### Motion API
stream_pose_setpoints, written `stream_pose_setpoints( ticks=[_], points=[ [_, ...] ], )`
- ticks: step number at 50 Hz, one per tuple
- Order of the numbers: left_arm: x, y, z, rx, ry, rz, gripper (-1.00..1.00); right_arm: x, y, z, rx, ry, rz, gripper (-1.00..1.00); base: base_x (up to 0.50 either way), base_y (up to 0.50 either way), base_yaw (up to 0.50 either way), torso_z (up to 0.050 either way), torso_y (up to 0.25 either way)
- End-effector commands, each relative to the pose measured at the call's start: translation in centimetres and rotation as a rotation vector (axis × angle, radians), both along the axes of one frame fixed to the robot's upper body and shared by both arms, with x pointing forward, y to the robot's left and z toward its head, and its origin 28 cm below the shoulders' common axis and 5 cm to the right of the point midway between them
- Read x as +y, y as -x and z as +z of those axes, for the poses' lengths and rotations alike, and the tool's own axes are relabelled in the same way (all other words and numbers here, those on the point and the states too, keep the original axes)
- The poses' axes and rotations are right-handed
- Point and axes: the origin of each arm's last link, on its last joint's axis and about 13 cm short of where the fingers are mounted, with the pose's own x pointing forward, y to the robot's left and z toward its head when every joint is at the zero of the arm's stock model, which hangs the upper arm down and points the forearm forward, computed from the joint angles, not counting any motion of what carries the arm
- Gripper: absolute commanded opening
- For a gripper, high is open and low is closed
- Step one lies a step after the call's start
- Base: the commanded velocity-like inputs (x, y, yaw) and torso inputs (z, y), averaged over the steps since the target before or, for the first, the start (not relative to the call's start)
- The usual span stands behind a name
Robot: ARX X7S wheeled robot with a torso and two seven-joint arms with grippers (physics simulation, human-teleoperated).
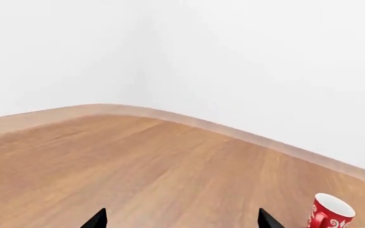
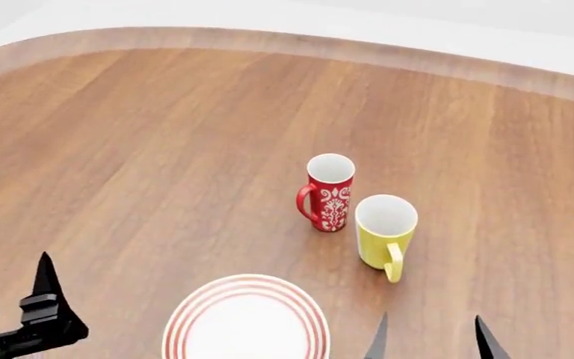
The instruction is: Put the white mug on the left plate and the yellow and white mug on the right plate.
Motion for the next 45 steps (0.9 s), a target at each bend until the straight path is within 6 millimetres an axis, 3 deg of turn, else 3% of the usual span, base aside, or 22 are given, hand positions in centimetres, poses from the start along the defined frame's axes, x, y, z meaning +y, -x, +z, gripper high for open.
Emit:
stream_pose_setpoints(
  ticks=[1, 9, 16, 19, 24, 37, 45],
  points=[
    [0.5, -0.6, 2.3, -0.055, 0.062, 0.113, 1.00, -2.7, 1.2, 2.5, 0.058, 0.164, 0.057, 1.00, 0.00, 0.00, 0.00, 0.000, 0.000],
    [0.5, 0.2, 4.2, -0.133, 0.056, 0.118, 1.00, -4.3, 2.4, 4.9, 0.082, 0.227, 0.079, 1.00, 0.00, 0.00, 0.00, 0.000, 0.000],
    [2.0, 0.9, 8.5, -0.293, 0.057, 0.152, 1.00, -4.5, 3.8, 6.6, 0.095, 0.250, 0.086, 1.00, 0.00, 0.00, 0.00, 0.000, 0.000],
    [2.8, 1.4, 9.4, -0.336, 0.048, 0.203, 1.00, -4.4, 4.1, 7.2, 0.093, 0.246, 0.094, 1.00, 0.00, 0.00, 0.00, 0.000, 0.000],
    [3.6, 2.9, 9.9, -0.392, 0.057, 0.265, 1.00, -4.5, 5.6, 7.2, 0.138, 0.259, 0.183, 1.00, 0.00, 0.00, 0.00, 0.000, 0.000],
    [3.6, 2.7, 9.8, -0.387, 0.070, 0.223, 1.00, -4.5, 8.0, 7.1, 0.232, 0.240, 0.455, 1.00, 0.00, 0.00, 0.00, 0.000, 0.000],
    [3.7, 2.8, 9.9, -0.396, 0.080, 0.229, 1.00, -4.7, 8.7, 7.3, 0.259, 0.264, 0.523, 1.00, 0.00, 0.00, 0.00, 0.000, 0.000]
  ],
)
